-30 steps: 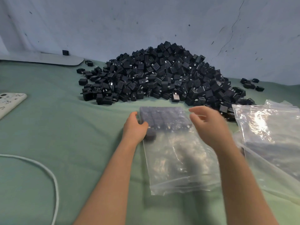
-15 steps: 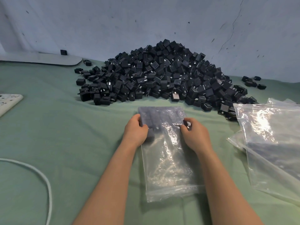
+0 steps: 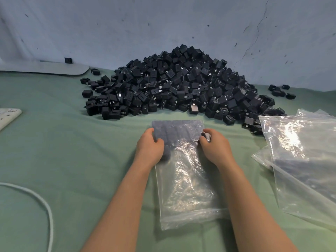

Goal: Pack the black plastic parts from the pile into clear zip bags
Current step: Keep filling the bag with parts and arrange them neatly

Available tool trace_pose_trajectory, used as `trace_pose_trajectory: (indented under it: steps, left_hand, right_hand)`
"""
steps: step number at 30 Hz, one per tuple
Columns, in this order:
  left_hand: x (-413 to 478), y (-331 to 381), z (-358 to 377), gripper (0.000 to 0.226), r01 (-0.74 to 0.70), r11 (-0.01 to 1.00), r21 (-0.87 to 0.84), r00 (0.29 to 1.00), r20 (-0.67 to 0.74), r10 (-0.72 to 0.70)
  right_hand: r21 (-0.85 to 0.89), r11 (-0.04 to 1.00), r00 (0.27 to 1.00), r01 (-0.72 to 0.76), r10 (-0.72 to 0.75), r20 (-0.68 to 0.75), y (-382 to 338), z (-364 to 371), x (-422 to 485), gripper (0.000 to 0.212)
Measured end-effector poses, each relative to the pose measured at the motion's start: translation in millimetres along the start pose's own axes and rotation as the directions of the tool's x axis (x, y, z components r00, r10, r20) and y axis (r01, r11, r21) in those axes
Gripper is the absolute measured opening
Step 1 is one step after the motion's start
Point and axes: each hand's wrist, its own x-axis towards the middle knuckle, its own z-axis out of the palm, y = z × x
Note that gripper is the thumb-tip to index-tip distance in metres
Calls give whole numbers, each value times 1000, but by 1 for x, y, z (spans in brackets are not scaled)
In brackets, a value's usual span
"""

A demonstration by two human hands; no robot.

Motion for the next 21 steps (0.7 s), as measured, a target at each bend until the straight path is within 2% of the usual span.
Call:
trace_pose_trajectory:
  steps: [3, 10, 14, 17, 21]
  left_hand:
    - [-2, 2, 2, 46, 24, 1000, 16, 999, 44, -25]
    - [-4, 4, 3, 27, 7, 999, 41, 999, 32, -9]
    - [-4, 6, 2, 40, 37, 998, 52, 999, 24, -38]
    - [7, 9, -1, 21, 84, 996, 8, 996, -27, -84]
    - [23, 22, -1, 17, 114, 993, 12, 993, -37, -113]
  right_hand:
    - [-5, 1000, 1000, -12, 12, 15, 0, 1, 3, 37]
    - [-5, 1000, 1000, -3, 3, -2, 2, 5, 4, 36]
    - [-1, 1000, 1000, -10, 10, 10, 3, 3, 7, 36]
    - [23, 1000, 1000, -10, 10, 3, -2, 0, 15, 38]
    - [14, 1000, 999, -17, 16, 49, -14, 1, 33, 40]
